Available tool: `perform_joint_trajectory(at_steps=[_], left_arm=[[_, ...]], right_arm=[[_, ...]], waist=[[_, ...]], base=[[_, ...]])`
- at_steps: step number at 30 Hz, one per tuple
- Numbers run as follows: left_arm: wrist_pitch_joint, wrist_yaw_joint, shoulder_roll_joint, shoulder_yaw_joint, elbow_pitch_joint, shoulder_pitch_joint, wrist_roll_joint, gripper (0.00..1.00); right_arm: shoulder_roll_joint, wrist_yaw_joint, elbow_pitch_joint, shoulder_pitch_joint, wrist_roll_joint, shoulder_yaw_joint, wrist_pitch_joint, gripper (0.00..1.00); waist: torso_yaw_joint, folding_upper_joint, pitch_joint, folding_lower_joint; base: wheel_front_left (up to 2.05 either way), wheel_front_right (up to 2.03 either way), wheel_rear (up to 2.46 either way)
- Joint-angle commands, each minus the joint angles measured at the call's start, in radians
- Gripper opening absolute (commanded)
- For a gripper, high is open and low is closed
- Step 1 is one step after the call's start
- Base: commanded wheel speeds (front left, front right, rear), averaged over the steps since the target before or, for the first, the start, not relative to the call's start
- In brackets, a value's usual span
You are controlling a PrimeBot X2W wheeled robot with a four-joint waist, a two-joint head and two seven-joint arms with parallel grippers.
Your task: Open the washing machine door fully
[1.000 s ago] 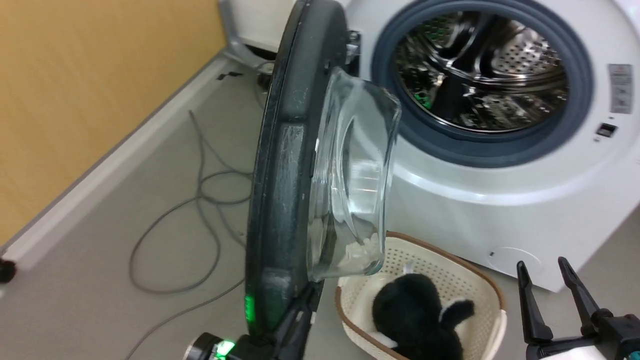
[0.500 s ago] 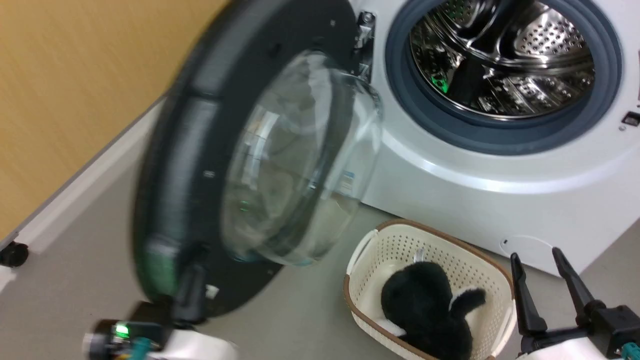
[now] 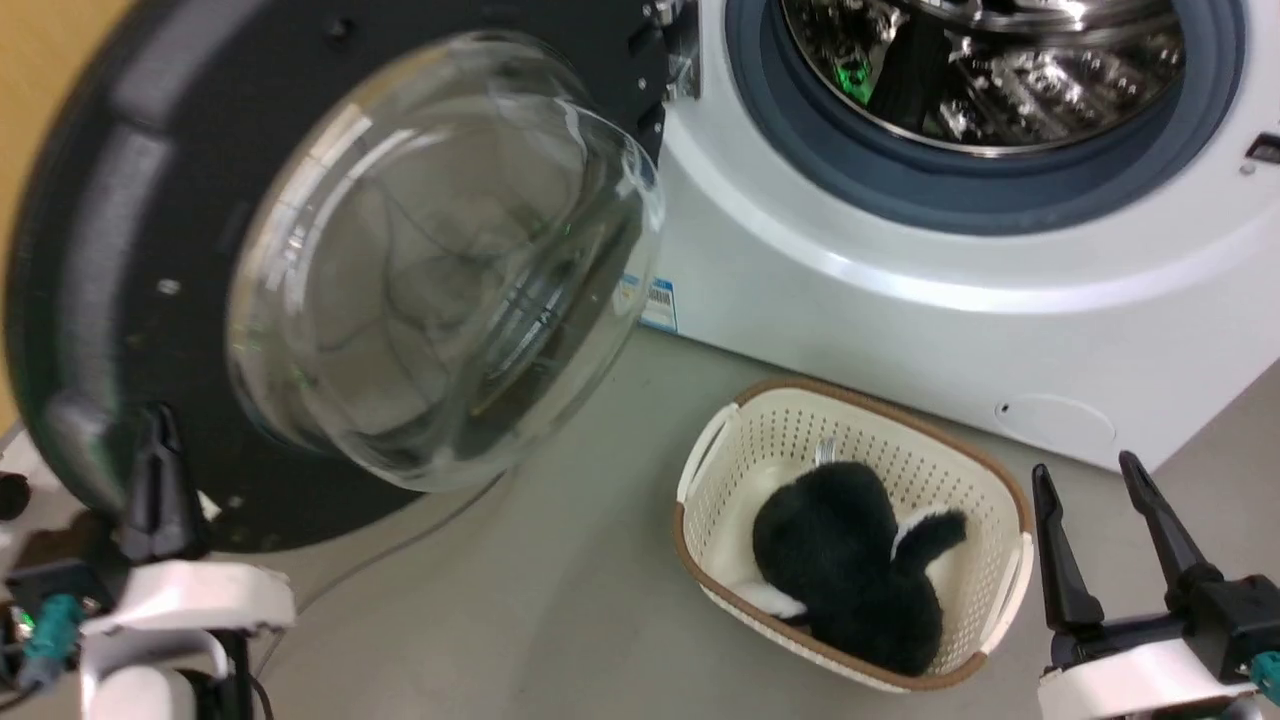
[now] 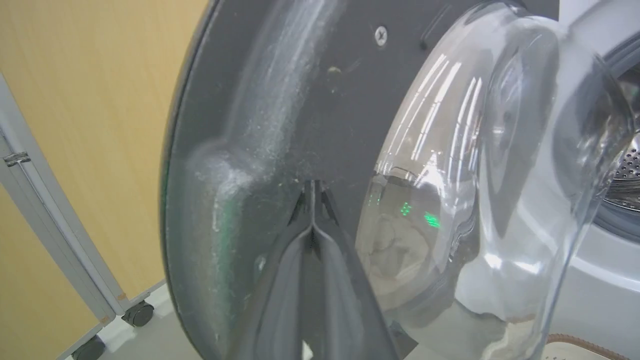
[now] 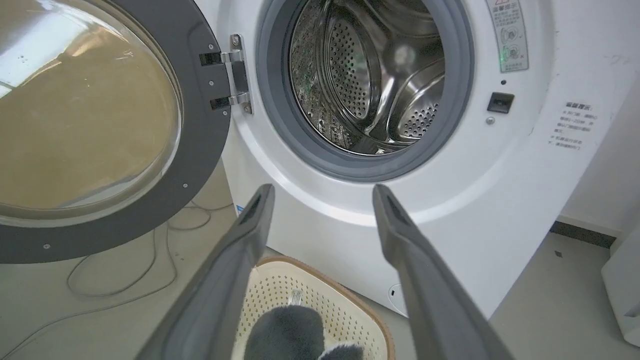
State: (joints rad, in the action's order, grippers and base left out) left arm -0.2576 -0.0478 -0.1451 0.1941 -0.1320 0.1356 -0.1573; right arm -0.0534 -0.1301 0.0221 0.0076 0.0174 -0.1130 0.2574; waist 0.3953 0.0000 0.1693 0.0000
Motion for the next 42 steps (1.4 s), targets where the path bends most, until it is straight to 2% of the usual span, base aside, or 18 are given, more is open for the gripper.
perform_joint_trajectory(at_steps=[1, 8, 18, 32, 42], left_arm=[[-0.004, 0.006, -0.009, 0.018, -0.010, 0.032, -0.003, 0.00], [-0.004, 0.040, -0.044, 0.079, -0.149, 0.145, -0.021, 0.00], [-0.004, 0.072, -0.137, 0.199, -0.333, 0.301, -0.062, 0.00], [-0.004, 0.070, -0.235, 0.306, -0.574, 0.485, -0.087, 0.00], [-0.004, 0.088, -0.249, 0.329, -0.622, 0.520, -0.067, 0.00]], right_arm=[[0.003, -0.001, -0.006, -0.019, 0.012, 0.000, 0.004, 1.00], [0.003, -0.001, -0.014, -0.059, 0.049, 0.000, 0.004, 1.00], [0.003, -0.001, -0.026, -0.101, 0.079, -0.011, 0.004, 1.00], [-0.006, -0.001, -0.028, -0.150, 0.085, -0.006, 0.004, 1.00], [-0.004, -0.001, -0.017, -0.147, 0.083, -0.017, 0.004, 1.00]], waist=[[-0.007, 0.0000, 0.021, 0.0000], [-0.023, 0.0000, 0.088, 0.0000], [-0.057, 0.0000, 0.167, 0.0000], [-0.101, 0.0000, 0.229, 0.0000], [-0.108, 0.0000, 0.213, 0.0000]], base=[[0.00, 0.00, 0.00], [0.00, 0.00, 0.00], [0.00, 0.00, 0.00], [0.00, 0.00, 0.00], [0.00, 0.00, 0.00]])
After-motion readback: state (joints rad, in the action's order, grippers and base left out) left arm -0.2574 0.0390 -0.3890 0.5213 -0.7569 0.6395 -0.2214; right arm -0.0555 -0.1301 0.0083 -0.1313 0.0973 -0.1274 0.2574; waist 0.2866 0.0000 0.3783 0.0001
